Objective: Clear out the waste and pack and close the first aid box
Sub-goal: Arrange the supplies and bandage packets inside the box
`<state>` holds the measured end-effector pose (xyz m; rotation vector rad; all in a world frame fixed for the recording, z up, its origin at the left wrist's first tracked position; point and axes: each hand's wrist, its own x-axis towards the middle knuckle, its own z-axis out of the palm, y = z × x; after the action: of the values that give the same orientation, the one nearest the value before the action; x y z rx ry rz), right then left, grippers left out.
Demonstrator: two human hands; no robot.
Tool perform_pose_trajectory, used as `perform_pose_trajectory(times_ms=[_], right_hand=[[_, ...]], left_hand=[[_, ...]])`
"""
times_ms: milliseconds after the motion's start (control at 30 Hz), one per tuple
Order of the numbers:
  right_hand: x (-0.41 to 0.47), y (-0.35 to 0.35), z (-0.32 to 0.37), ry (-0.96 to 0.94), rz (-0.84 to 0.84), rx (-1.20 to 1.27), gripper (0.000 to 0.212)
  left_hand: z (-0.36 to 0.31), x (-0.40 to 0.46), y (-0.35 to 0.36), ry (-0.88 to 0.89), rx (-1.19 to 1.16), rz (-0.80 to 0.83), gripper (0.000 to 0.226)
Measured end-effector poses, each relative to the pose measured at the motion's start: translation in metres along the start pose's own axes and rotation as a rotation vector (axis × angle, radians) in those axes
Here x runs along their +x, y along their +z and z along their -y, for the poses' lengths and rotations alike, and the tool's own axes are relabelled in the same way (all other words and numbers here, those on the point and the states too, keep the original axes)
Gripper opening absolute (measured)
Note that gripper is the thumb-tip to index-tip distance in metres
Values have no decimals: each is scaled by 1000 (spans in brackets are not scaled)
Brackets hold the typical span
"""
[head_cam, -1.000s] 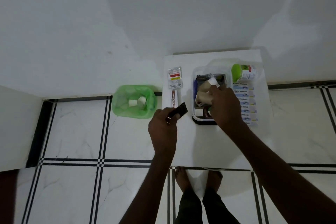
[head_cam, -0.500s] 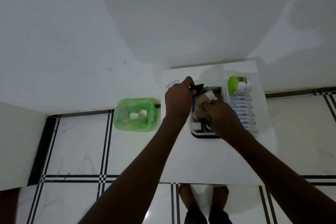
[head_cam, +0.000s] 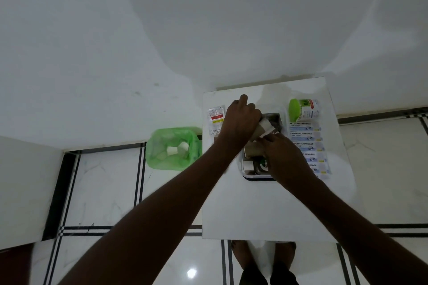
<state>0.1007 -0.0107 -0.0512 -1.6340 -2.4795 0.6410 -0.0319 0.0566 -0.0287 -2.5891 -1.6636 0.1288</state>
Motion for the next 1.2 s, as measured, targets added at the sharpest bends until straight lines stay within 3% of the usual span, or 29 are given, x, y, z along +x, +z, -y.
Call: perform_pose_trajectory(times_ms=[133,367,600,667,733,867,1067,1200], right_hand=[[-1,2,-4,4,-11,8,56],[-2,0,-2,17,-2,11,55],[-4,-2,-2,18,-25,20,54],[-4,-3,0,11,-41,26,52],[-4,-6,1,1,-46,33,52],[-2,-10,-3,7,-51,23,51],[-3,-9,0,1,-15,6,47],[-3,-11,0,1,3,4,48]], left_hand=[[2,4,-2,64,35,50,21],[2,8,11,167,152,-45,17],[5,3,19,182,94,-121,8],[3,-4,22,189,67,-99,17],[5,-9,21,140,53,-115,26],[10,-16,11,-39,-15,-197,23],[-4,-19,12,-14,89,-54,9],[3,-19,7,-21,42,-59,16]])
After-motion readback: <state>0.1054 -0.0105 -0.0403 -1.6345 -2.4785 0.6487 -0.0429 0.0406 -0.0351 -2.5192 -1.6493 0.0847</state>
